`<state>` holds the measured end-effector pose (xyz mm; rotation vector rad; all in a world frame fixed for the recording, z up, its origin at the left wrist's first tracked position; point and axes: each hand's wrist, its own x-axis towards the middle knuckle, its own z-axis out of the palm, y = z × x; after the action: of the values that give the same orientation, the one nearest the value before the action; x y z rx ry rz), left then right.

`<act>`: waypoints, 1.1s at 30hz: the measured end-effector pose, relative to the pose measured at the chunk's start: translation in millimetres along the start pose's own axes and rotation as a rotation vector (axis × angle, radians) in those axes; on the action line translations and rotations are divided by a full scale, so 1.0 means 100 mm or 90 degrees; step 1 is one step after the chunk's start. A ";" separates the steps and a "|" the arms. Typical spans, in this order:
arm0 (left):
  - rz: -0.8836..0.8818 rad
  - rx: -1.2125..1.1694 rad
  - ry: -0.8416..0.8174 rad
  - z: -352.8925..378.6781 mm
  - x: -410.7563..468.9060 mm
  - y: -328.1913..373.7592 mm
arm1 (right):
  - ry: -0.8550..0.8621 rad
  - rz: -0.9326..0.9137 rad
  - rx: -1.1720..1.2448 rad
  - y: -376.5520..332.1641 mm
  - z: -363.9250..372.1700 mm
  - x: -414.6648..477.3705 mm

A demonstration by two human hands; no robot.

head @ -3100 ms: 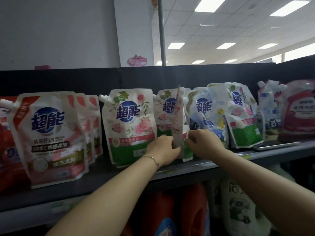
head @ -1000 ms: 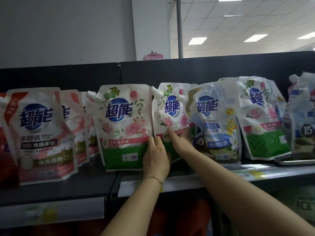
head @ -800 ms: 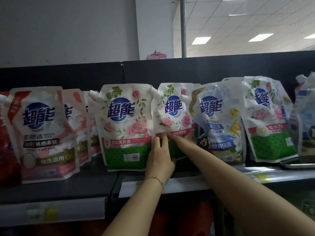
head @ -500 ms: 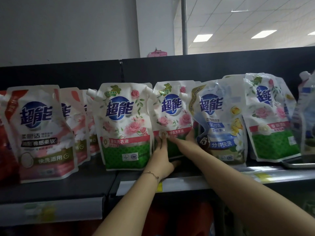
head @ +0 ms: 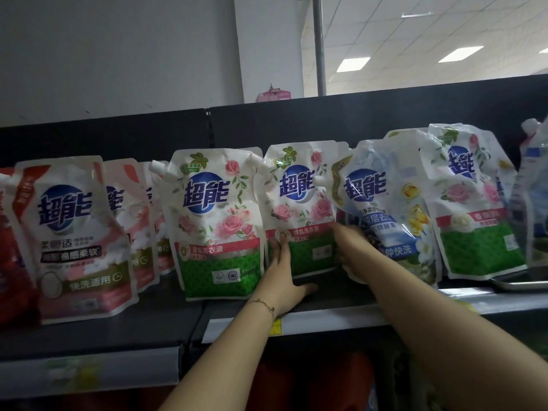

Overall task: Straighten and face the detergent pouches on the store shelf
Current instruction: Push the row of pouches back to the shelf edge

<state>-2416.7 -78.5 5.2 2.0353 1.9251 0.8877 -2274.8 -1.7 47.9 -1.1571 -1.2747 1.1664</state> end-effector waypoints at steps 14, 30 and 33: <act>-0.003 0.001 -0.015 0.00 -0.01 -0.01 | -0.144 0.036 0.033 -0.08 -0.79 0.12; -0.001 -0.001 -0.009 -0.01 -0.01 0.02 | -0.216 -0.043 -0.225 0.06 -0.29 0.11; 0.011 -0.005 -0.003 0.00 -0.02 0.01 | -0.223 -0.068 -0.205 0.22 -0.19 0.22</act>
<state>-2415.5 -80.3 5.5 2.0504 1.9017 0.8920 -2256.4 22.5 27.6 -1.1260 -1.8227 1.1448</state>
